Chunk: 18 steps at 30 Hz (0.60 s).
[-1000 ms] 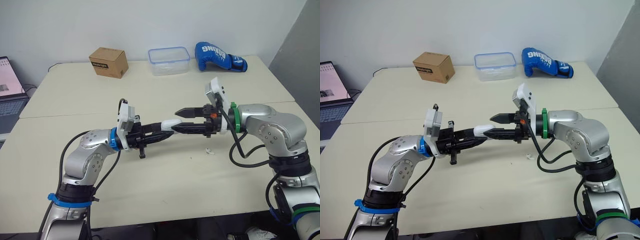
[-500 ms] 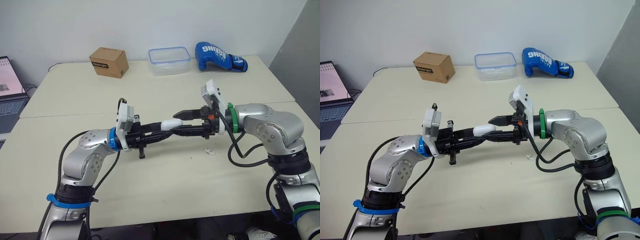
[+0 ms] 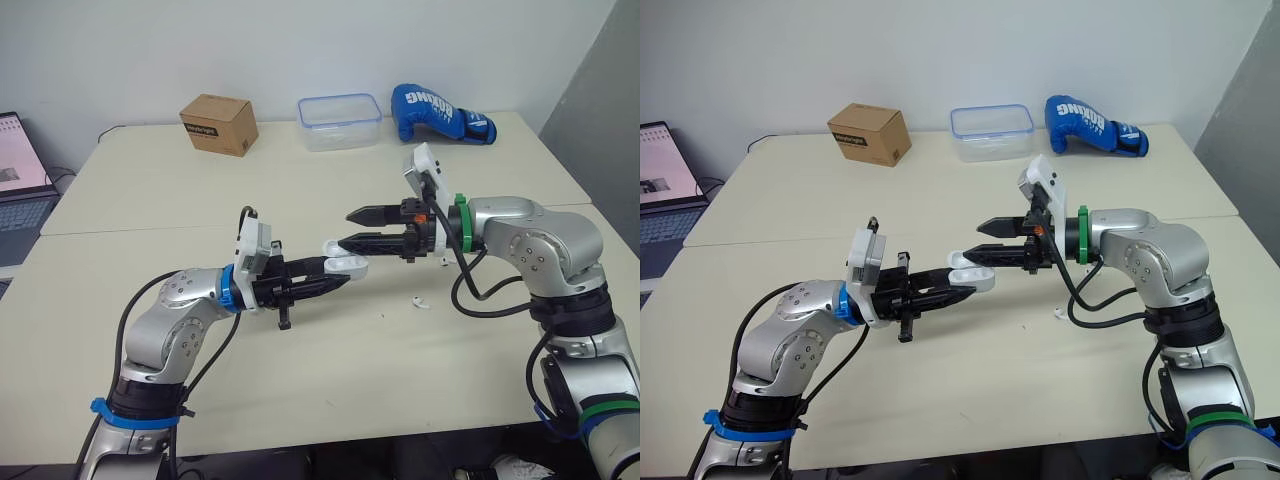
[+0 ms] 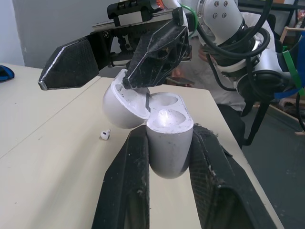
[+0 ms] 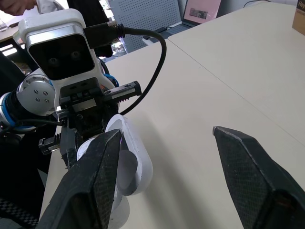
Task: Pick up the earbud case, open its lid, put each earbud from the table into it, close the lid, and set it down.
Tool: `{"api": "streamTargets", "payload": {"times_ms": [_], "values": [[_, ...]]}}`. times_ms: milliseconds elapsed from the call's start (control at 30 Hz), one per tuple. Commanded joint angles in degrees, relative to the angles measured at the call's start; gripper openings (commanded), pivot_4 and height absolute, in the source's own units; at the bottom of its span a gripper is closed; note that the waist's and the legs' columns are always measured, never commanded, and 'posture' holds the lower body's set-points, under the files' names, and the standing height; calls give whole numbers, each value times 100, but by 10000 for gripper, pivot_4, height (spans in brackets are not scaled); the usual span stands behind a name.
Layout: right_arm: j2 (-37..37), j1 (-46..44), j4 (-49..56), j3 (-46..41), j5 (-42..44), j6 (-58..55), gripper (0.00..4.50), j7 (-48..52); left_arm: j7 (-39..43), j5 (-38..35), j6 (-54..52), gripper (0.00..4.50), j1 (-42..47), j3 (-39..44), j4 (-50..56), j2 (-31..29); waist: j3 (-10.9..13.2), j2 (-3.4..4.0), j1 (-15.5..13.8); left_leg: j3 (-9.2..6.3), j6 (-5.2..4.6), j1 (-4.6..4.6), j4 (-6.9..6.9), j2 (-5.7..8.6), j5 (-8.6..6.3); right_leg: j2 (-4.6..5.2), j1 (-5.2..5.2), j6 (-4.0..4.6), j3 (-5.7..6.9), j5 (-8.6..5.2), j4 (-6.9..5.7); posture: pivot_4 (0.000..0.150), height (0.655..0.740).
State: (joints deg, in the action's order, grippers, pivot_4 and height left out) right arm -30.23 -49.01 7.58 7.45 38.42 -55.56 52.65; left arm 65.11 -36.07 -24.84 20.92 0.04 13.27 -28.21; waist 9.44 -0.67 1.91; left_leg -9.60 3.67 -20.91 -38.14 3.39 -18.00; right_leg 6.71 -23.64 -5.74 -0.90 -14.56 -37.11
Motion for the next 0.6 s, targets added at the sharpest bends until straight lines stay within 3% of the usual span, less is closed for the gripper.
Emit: {"api": "streamTargets", "payload": {"times_ms": [33, 167, 300, 433, 600], "values": [[-130, -110, 95, -205, 76, 24, 31715, 118, 68, -208, 57, 7457, 20, 52, 329, -43, 0, 0, 0, 0, 0, 0, 0, 0, 0, 0, 0, 0, 0, 0, 0, 1500, 7307], [-399, -129, 436, -538, 695, -270, 31715, 527, 51, -121, 205, 7457, 47, 206, 111, -96, 0, 0, -5, 0, 0, -1, 0, 0, 0, 0, 0, 0, 1, 0, 1, 1500, 7307], [-844, -375, 340, -582, 666, -428, 31715, 647, 85, -34, 430, 7457, 113, 343, -155, -173, 0, 0, 1, 2, -1, 0, 1, -1, 0, 0, 1, 0, 0, 0, 1, 1500, 7307], [-1603, -665, 250, 79, 132, -555, 31715, 975, 106, -5, 589, 7457, 159, 394, -312, -234, 0, 0, -6, 3, -1, 0, 2, 0, -1, 0, 1, 0, 1, 0, 5, 1500, 7307], [-2171, -1078, 129, 1508, -1110, -299, 31715, 1253, 95, 22, 699, 7457, 213, 383, -416, -239, 0, 0, 2, 9, -2, 0, 4, -2, -1, 0, -1, 0, -1, 0, 6, 1500, 7307]]}}
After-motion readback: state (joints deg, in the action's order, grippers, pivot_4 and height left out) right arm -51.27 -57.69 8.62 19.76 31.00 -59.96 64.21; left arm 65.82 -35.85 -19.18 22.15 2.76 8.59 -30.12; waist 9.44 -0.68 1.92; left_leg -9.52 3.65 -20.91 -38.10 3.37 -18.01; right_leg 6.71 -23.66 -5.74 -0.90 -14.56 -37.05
